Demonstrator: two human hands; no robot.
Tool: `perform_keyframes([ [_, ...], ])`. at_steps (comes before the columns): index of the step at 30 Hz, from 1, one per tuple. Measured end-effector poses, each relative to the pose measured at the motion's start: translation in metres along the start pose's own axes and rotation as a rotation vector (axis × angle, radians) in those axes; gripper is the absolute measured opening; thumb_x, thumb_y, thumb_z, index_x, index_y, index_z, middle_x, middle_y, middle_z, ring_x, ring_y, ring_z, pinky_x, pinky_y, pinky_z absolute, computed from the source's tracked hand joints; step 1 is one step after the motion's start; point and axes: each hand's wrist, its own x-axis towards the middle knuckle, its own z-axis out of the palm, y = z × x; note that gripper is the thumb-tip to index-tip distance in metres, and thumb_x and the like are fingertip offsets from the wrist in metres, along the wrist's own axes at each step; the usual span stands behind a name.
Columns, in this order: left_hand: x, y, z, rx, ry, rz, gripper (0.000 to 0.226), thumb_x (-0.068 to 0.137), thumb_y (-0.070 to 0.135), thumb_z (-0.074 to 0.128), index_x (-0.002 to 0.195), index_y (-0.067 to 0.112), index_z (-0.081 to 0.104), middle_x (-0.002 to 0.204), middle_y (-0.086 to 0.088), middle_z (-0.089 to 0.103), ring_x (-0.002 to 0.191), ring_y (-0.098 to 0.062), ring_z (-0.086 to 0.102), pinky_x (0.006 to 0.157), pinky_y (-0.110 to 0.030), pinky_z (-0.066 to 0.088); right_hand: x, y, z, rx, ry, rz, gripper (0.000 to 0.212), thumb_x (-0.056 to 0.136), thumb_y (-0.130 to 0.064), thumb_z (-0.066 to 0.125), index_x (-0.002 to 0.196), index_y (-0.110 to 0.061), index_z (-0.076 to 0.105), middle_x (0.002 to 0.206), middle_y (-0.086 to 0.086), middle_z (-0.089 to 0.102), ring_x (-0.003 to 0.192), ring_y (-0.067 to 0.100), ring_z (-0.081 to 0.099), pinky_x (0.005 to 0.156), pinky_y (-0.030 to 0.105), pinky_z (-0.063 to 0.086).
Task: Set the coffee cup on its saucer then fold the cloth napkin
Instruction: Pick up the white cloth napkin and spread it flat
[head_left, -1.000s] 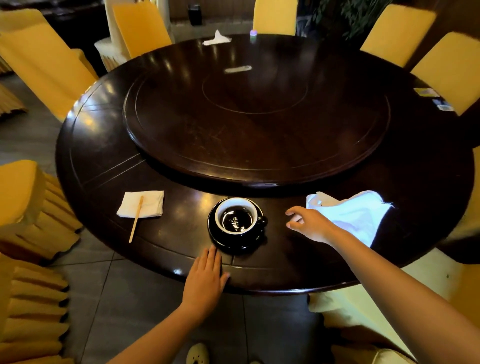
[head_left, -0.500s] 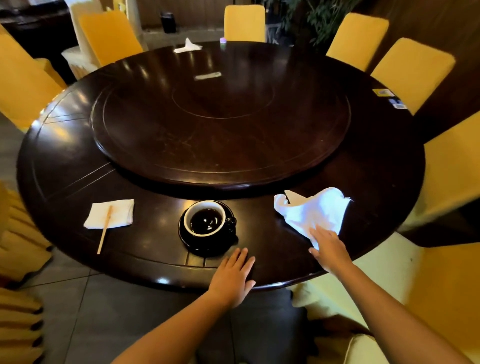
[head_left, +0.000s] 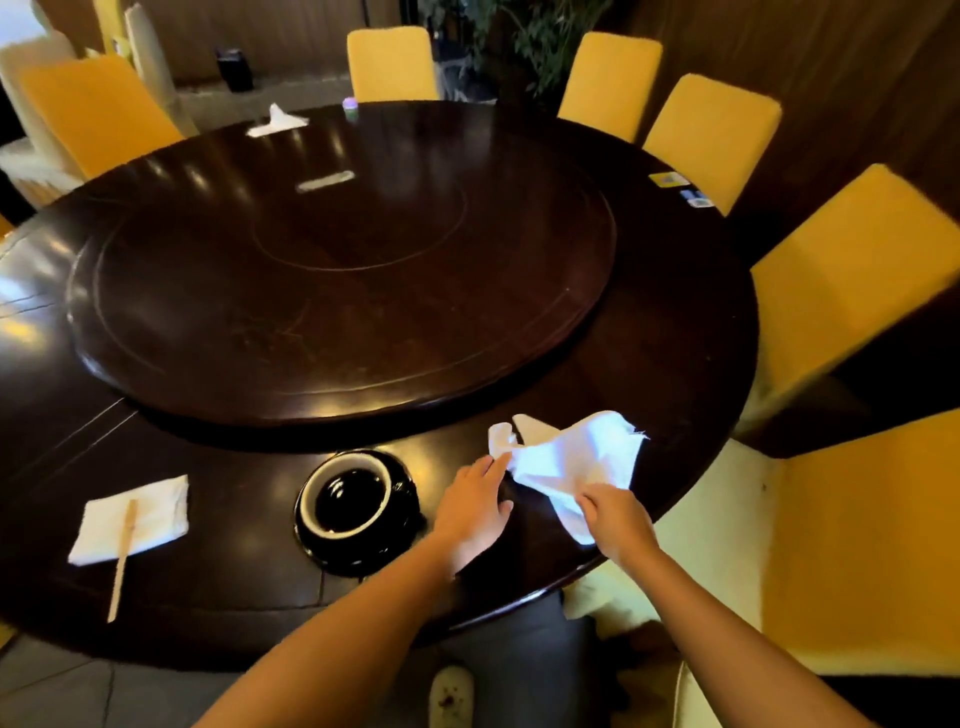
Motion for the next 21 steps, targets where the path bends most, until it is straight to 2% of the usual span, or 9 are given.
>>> perform_keyframes([
  [2,0.019,0.007,-0.007,0.069,-0.086,0.081,0.063,0.088,0.021,0.054,0.143,0.028,0.022,0.154,-0.005,0.019,0.136,-0.029,0.026,0.107,-0.042,0.035,0.002,-0.003,-0.010,0.027,0.036,0.030,0.030,0.097,-0.023,0.038,0.093,-0.006,0.062,0.102,0.015,0.068,0.093,0.033,0.061,0.074,0.033,0.044],
  [4,0.035,0.011,-0.012,0.092,-0.102,0.115,0.063,0.086,0.021,0.057,0.141,0.029,0.026,0.155,-0.006,0.016,0.136,-0.030,0.024,0.107,-0.042,0.034,0.007,-0.008,-0.022,0.073,0.077,0.043,0.029,0.098,-0.022,0.037,0.091,-0.006,0.059,0.098,0.016,0.067,0.091,0.034,0.061,0.074,0.035,0.043],
  [8,0.059,0.026,-0.023,-0.038,-0.060,0.189,0.063,0.079,0.028,0.064,0.137,0.024,0.037,0.152,-0.008,0.021,0.135,-0.031,0.023,0.109,-0.040,0.029,0.025,-0.020,-0.057,0.274,0.132,0.145,0.025,0.097,-0.026,0.037,0.095,-0.010,0.057,0.098,0.014,0.066,0.091,0.032,0.061,0.077,0.036,0.044],
  [10,0.069,0.039,-0.031,-0.099,0.007,0.258,0.054,0.078,0.030,0.065,0.129,0.020,0.048,0.147,-0.007,0.032,0.133,-0.027,0.028,0.107,-0.037,0.029,0.036,-0.028,-0.074,0.398,0.195,0.143,0.021,0.095,-0.020,0.043,0.092,-0.007,0.060,0.094,0.016,0.068,0.086,0.029,0.062,0.072,0.031,0.041],
  [13,0.082,0.058,-0.050,-0.182,0.177,0.362,0.032,0.081,0.031,0.064,0.109,0.016,0.058,0.116,-0.001,0.057,0.115,-0.021,0.049,0.093,-0.025,0.035,0.053,-0.041,-0.100,0.519,0.232,0.126,0.022,0.093,-0.011,0.048,0.085,0.005,0.061,0.085,0.022,0.066,0.077,0.022,0.056,0.067,0.031,0.035],
  [14,0.085,0.063,-0.057,-0.254,0.223,0.382,0.027,0.082,0.029,0.063,0.105,0.016,0.058,0.107,0.001,0.059,0.108,-0.019,0.053,0.088,-0.023,0.036,0.057,-0.045,-0.109,0.580,0.238,0.137,0.024,0.093,-0.010,0.048,0.081,0.006,0.061,0.079,0.020,0.064,0.073,0.022,0.053,0.066,0.031,0.036],
  [17,0.086,0.077,-0.079,-0.476,0.317,0.409,0.027,0.089,0.031,0.053,0.112,0.019,0.054,0.111,0.005,0.056,0.106,-0.006,0.049,0.091,-0.017,0.037,0.069,-0.054,-0.138,0.800,0.273,0.198,0.029,0.091,-0.011,0.050,0.065,-0.002,0.058,0.061,0.007,0.050,0.064,0.018,0.044,0.062,0.031,0.035],
  [19,0.079,0.087,-0.090,-0.566,0.323,0.431,0.026,0.089,0.039,0.045,0.108,0.024,0.056,0.107,0.015,0.053,0.103,0.005,0.045,0.087,-0.007,0.035,0.075,-0.060,-0.157,0.984,0.267,0.253,0.023,0.090,-0.011,0.053,0.070,-0.003,0.060,0.062,0.009,0.049,0.061,0.018,0.046,0.059,0.031,0.036],
  [21,0.071,0.097,-0.099,-0.613,0.313,0.432,0.028,0.087,0.045,0.042,0.101,0.027,0.058,0.103,0.024,0.048,0.105,0.009,0.041,0.086,-0.002,0.031,0.082,-0.066,-0.174,1.159,0.234,0.278,0.021,0.087,-0.009,0.053,0.067,-0.007,0.052,0.060,0.010,0.041,0.056,0.018,0.040,0.053,0.029,0.031],
])
